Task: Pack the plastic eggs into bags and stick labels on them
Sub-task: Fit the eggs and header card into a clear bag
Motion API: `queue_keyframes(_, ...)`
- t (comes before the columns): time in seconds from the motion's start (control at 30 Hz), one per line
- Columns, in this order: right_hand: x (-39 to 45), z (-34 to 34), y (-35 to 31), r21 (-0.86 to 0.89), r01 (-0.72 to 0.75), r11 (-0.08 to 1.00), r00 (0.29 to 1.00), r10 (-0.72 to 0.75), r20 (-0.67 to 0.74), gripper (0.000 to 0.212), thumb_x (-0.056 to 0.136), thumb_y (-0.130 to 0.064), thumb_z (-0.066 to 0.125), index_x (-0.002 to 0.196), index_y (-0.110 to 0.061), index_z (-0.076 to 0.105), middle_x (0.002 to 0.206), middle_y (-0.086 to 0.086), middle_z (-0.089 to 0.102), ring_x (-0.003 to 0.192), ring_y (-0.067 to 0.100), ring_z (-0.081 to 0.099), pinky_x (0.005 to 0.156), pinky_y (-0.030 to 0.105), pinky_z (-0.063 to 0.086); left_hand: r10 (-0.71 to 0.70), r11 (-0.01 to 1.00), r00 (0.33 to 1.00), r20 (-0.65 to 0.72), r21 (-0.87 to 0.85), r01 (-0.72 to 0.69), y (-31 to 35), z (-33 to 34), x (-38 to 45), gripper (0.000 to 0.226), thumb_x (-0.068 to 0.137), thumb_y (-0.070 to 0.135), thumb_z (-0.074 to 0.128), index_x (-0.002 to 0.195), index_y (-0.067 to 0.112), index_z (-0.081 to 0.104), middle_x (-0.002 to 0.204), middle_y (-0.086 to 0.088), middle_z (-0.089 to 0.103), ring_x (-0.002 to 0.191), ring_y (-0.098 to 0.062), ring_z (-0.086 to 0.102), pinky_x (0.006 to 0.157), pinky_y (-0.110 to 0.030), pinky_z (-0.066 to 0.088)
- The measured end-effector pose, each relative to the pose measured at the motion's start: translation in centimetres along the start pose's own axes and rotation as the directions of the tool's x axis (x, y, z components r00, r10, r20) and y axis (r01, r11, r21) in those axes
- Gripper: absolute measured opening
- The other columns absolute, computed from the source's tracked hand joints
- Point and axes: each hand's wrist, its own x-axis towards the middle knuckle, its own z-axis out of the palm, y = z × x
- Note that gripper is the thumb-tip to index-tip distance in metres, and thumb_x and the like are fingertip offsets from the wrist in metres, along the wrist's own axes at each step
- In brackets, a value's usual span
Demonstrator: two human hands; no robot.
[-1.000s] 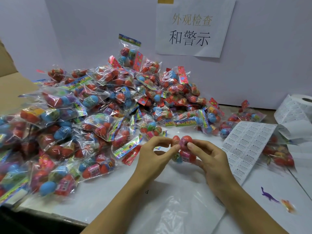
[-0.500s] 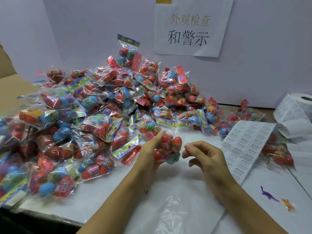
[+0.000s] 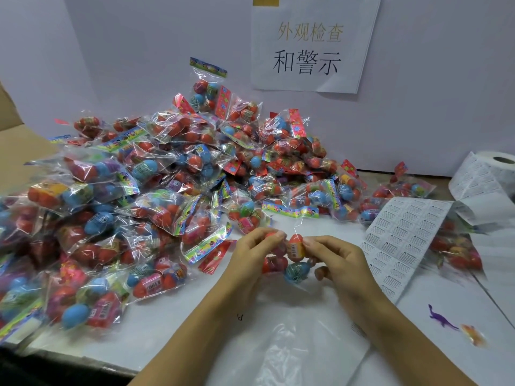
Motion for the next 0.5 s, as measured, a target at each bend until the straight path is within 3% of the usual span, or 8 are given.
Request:
queue_keyframes(0.13, 0.13, -0.22, 0.09, 0.008, 0.017, 1.000, 0.999, -0.017, -0.034, 0.012, 0.090, -0.019, 0.071, 0.086, -0.020, 0.082, 0.077, 0.000, 0.072, 0.066, 0.006, 0.057, 0.052, 0.020, 0.042, -0.011, 0.999, 1.000, 0.024, -0.036, 0.012, 0.33, -0.12, -0.25, 0.013, 0.091, 0.020, 0.073, 0.095, 0.009, 0.078, 0.088, -0.014, 0.067, 0.091, -0.032, 0.066, 0.068, -0.036, 0.060)
queue_keyframes(0.2, 0.03, -0.14, -0.04, 0.010, 0.019, 1.000, 0.999, -0.018, -0.030, 0.015, 0.086, -0.034, 0.072, 0.089, -0.023, 0.081, 0.079, -0.001, 0.073, 0.070, 0.006, 0.059, 0.053, 0.021, 0.043, 0.004, 1.000, 1.000, 0.021, -0.013, -0.004, 0.41, -0.22, -0.31, 0.011, 0.091, 0.016, 0.071, 0.096, 0.010, 0.080, 0.088, -0.017, 0.070, 0.090, -0.029, 0.067, 0.071, -0.039, 0.060)
queue_keyframes(0.27, -0.12, 0.00, -0.13, -0.021, 0.025, 0.999, 1.000, -0.025, -0.006, 0.028, 0.076, -0.047, 0.072, 0.092, -0.027, 0.081, 0.083, -0.002, 0.075, 0.073, 0.006, 0.062, 0.054, 0.021, 0.044, 0.013, 1.000, 1.000, 0.021, -0.002, -0.013, 0.35, -0.30, -0.35, 0.011, 0.092, 0.012, 0.070, 0.096, 0.009, 0.080, 0.096, -0.027, 0.071, 0.093, -0.036, 0.068, 0.076, -0.044, 0.060)
queue_keyframes(0.43, -0.02, -0.17, -0.04, -0.038, 0.025, 0.999, 0.999, -0.026, -0.025, 0.017, 0.078, -0.038, 0.076, 0.090, -0.028, 0.083, 0.087, 0.000, 0.078, 0.076, 0.011, 0.064, 0.060, 0.025, 0.047, -0.004, 1.000, 0.999, 0.038, 0.001, 0.004, 0.49, -0.26, -0.48, 0.012, 0.090, 0.011, 0.070, 0.094, 0.007, 0.081, 0.100, -0.029, 0.073, 0.099, -0.046, 0.069, 0.082, -0.051, 0.059)
queue_keyframes(0.5, 0.07, -0.25, 0.01, -0.036, 0.020, 0.999, 0.999, -0.021, -0.032, 0.024, 0.074, -0.042, 0.076, 0.091, -0.026, 0.083, 0.088, 0.001, 0.078, 0.077, 0.014, 0.062, 0.061, 0.025, 0.047, -0.015, 1.000, 0.999, 0.043, 0.010, 0.015, 0.49, -0.29, -0.38, 0.013, 0.089, 0.012, 0.070, 0.094, 0.007, 0.081, 0.101, -0.028, 0.073, 0.104, -0.043, 0.070, 0.086, -0.053, 0.059)
